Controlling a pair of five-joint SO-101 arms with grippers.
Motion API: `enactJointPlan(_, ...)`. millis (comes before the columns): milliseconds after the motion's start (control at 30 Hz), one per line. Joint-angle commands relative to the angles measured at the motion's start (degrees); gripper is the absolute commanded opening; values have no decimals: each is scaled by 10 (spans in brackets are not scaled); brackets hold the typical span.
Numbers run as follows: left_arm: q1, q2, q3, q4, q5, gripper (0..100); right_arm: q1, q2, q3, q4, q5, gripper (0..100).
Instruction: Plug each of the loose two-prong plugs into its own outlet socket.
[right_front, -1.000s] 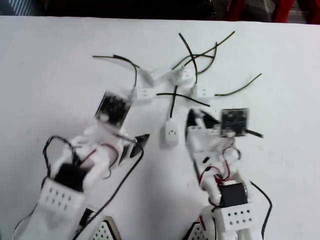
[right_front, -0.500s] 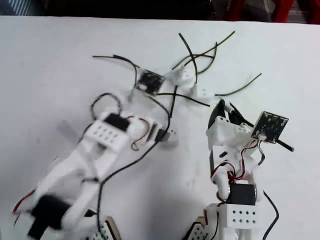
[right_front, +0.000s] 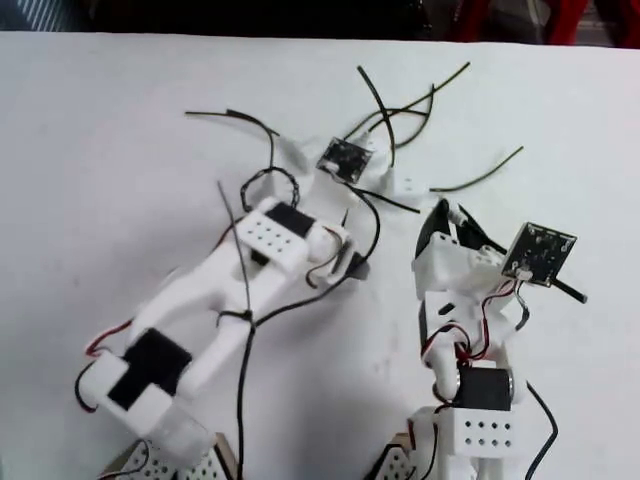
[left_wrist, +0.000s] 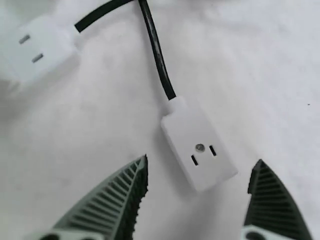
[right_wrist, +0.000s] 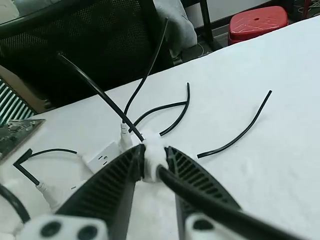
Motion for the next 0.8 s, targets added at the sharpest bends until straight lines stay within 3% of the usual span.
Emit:
enactJointPlan(0,3,39,-46,-11,8,321,7,-3,-27,-8,0,17)
enactJointPlan(100,3,76,-68,0,9,312,7,-3,-27,-8,1,17)
enactJointPlan(233,3,83,-90,13,1,202,7,-3,-27,-8,1,17)
enactJointPlan(400,-2,78,-94,19,-113,46,7,-3,-26,-7,1,17)
enactJointPlan(767,-32,73,-90,186,-228,38,7,-3,-26,-7,1,17)
